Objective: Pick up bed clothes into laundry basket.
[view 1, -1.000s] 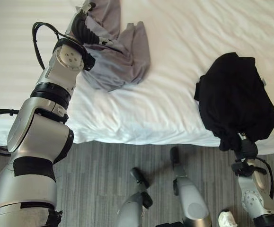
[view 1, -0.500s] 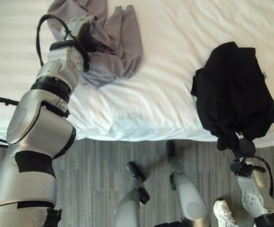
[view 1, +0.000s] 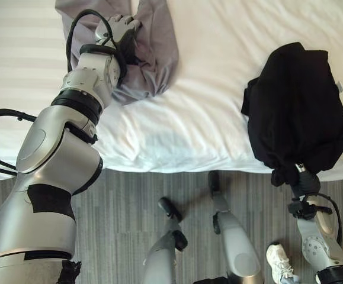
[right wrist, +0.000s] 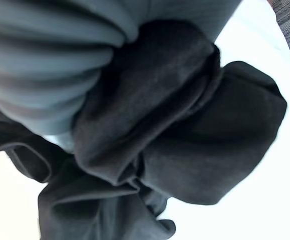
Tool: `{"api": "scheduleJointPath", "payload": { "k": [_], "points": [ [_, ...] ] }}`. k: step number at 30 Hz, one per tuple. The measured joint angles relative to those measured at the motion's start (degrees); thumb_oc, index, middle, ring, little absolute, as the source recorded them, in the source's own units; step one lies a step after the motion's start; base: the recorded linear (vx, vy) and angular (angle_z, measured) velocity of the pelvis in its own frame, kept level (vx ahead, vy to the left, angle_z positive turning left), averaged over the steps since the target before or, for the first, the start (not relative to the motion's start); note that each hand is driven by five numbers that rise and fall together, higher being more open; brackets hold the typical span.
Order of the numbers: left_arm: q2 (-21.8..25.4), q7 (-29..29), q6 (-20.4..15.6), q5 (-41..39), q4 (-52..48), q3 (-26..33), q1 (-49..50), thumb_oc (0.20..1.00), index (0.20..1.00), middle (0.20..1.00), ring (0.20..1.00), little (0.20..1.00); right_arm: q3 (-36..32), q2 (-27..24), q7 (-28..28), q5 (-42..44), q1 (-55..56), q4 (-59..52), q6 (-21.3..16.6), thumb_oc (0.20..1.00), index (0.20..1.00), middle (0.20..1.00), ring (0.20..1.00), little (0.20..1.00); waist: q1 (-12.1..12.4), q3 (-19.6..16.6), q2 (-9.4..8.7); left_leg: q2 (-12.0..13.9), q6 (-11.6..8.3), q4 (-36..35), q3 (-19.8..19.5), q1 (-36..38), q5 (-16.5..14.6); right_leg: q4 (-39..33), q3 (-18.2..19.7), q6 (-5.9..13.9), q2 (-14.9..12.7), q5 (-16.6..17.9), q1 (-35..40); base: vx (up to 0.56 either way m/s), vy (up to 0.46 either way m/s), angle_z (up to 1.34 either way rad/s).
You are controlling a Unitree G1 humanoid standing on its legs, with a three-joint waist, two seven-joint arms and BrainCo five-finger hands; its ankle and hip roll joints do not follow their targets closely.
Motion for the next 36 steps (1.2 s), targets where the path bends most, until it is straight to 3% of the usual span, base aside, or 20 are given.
{"api": "scheduleJointPath", "payload": {
  "k": [6,17,23,36],
  "points": [
    [0.8,-2.0,-0.1,0.8,-3.5,-1.9,-1.2,1.000,1.000,1.000,1.000,1.000,-0.5,0.0,0.6,0.0,0.3,0.6,-0.3,0.200,0.200,0.200,0.200,0.200,1.3,0.5,0.92,0.0,0.06,0.0,-0.2,-0.1,0.1,0.0,-0.3,-0.02,-0.1,0.0,0.0,0.00,-0.004,0.01],
    [7.2,-6.4,-2.8,0.7,-19.3,-4.5,-0.7,1.000,1.000,1.000,1.000,1.000,-2.8,-0.6,1.7,0.0,0.9,2.0,-1.2,0.200,0.200,0.200,0.200,0.200,2.8,2.0,3.82,-0.1,0.35,0.0,-1.9,0.3,0.6,0.0,-2.1,-0.26,-0.6,0.2,1.5,0.00,-0.005,0.07],
    [11.2,-7.9,-3.6,-0.5,-27.7,-4.3,0.9,1.000,1.000,1.000,1.000,1.000,-4.1,-0.6,1.8,0.0,1.2,2.4,-1.2,0.200,0.200,0.200,0.200,0.200,4.5,2.1,4.12,-0.1,0.43,0.0,-2.2,0.4,1.2,0.0,-2.3,-0.57,-0.6,0.4,1.6,0.01,0.002,0.02],
    [24.3,-8.4,-6.1,-11.3,-44.0,3.8,6.2,1.000,1.000,1.000,1.000,1.000,-5.3,-0.5,2.0,-0.2,1.4,4.5,-1.2,0.200,0.200,0.200,0.200,0.200,6.7,1.6,5.17,0.1,0.28,0.0,-3.1,1.0,1.9,0.0,-3.2,-0.86,-0.5,0.6,2.7,0.00,0.004,0.03]
  ]
}}
